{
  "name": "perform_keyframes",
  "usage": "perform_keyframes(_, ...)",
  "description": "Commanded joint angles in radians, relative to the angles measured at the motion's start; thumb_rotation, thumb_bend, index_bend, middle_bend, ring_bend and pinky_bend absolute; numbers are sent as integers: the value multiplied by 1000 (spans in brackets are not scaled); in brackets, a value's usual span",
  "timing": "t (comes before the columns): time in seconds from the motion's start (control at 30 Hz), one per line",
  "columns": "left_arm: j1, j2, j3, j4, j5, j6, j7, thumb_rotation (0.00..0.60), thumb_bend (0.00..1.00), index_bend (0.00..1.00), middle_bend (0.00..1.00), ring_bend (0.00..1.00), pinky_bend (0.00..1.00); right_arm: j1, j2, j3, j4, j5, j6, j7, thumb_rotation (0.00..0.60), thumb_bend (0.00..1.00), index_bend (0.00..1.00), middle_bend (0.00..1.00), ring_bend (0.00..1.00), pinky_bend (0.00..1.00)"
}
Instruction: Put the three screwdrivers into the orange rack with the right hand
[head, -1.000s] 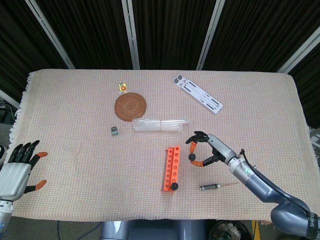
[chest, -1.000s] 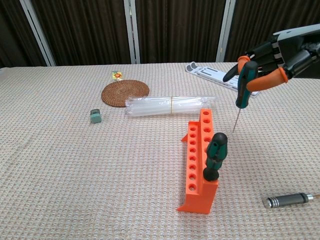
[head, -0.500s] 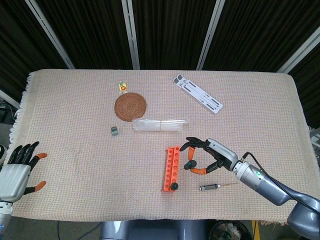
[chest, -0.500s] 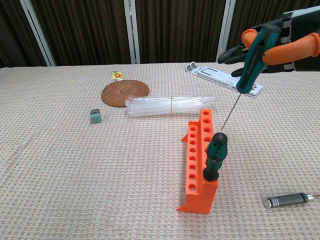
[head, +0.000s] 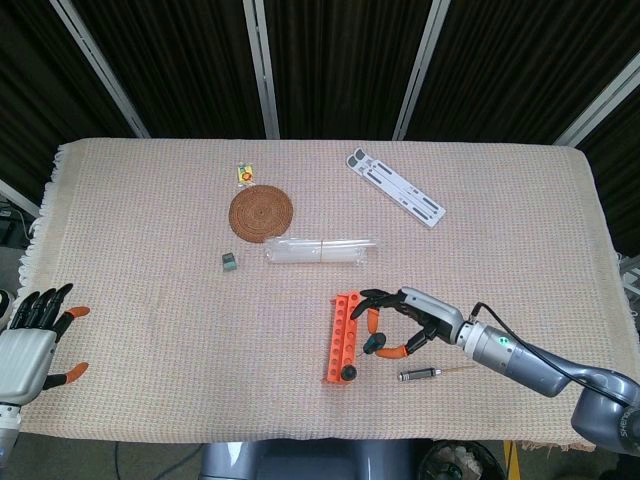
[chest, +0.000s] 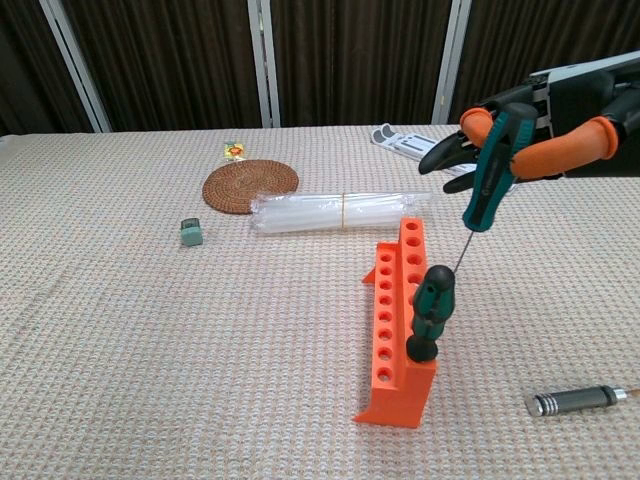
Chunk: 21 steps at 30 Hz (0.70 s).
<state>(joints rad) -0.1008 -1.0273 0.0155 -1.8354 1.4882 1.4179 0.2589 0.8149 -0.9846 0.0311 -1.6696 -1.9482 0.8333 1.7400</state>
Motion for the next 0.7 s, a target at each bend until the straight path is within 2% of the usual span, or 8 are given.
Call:
perform_keyframes(0.03, 1, 0, 0, 4, -2, 0, -4, 600, 139, 257, 0, 0, 0, 13, -9, -12, 5, 40, 2, -27, 600, 199, 660, 279, 0, 0)
perform_keyframes(0.7, -4, -5, -4, 9, -9, -9, -4, 600, 138, 257, 0, 0, 0, 76, -45, -84, 19, 156, 4, -97, 600, 199, 661, 280, 0, 0)
